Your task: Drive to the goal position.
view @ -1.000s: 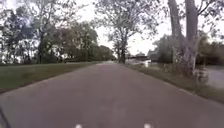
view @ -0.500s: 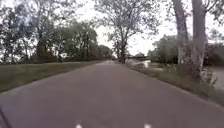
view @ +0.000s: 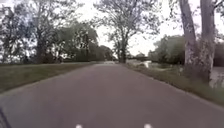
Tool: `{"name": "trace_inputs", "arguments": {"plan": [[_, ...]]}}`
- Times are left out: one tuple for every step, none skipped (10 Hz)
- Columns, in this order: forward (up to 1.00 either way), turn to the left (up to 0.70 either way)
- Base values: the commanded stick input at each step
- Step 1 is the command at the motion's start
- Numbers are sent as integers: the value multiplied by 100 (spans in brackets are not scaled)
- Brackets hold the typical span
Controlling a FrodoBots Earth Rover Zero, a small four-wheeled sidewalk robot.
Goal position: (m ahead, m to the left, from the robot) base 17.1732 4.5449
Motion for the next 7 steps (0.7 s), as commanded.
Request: {"name": "trace_inputs", "arguments": {"plan": [[100, 0], [100, 0], [100, 0], [100, 0], [100, 0], [100, 0], [100, 0]]}}
